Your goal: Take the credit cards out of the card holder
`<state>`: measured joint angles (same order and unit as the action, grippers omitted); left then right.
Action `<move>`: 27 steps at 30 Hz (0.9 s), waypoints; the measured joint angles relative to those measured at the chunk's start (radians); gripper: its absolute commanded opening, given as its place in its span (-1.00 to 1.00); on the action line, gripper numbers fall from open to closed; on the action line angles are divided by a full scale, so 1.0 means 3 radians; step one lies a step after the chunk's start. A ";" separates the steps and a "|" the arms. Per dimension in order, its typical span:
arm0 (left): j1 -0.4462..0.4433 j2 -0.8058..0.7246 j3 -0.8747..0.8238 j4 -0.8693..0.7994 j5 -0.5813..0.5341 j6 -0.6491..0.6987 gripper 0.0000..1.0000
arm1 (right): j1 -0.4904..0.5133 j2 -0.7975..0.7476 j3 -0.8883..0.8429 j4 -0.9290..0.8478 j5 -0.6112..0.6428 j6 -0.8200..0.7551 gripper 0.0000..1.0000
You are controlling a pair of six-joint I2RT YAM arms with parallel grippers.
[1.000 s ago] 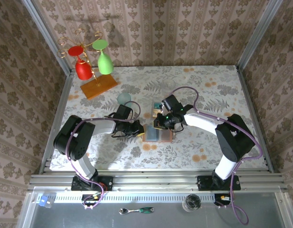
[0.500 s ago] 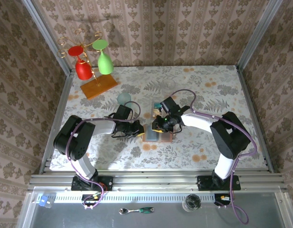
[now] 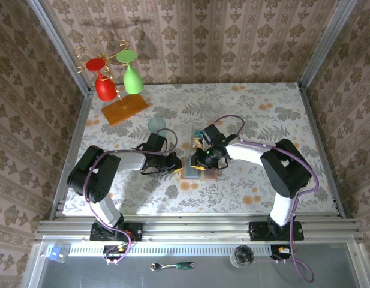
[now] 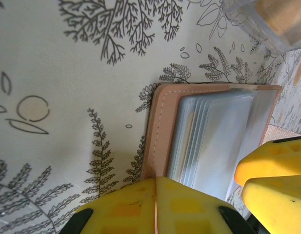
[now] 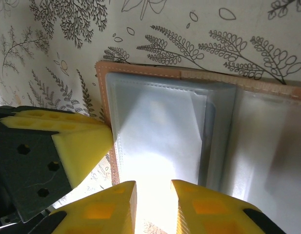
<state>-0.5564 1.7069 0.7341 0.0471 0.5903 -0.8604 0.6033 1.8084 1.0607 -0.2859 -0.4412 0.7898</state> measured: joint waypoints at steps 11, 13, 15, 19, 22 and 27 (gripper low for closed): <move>0.0003 0.0000 -0.0004 0.0008 0.0003 0.0000 -0.82 | 0.0000 0.0038 0.0024 -0.0031 0.0048 -0.0001 -0.47; 0.0001 0.0000 -0.0004 0.0008 0.0003 0.0000 -0.82 | 0.0000 0.0039 0.0024 -0.0039 0.0052 -0.0003 -0.47; 0.0001 0.0000 -0.0004 0.0008 0.0003 -0.0001 -0.82 | 0.0000 0.0042 0.0034 -0.0074 0.0062 -0.0004 -0.47; 0.0003 0.0000 -0.0004 0.0008 0.0003 0.0000 -0.82 | 0.0000 0.0062 0.0062 -0.0131 0.0093 -0.0015 -0.47; 0.0003 0.0000 -0.0004 0.0008 0.0003 0.0000 -0.82 | 0.0000 0.0066 0.0072 -0.0172 0.0128 -0.0018 -0.47; 0.0003 0.0000 -0.0005 0.0009 0.0004 0.0000 -0.82 | 0.0000 0.0066 0.0078 -0.0210 0.0170 -0.0037 -0.47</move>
<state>-0.5556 1.7069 0.7326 0.0498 0.5915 -0.8604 0.6033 1.8282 1.0840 -0.3489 -0.3901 0.7788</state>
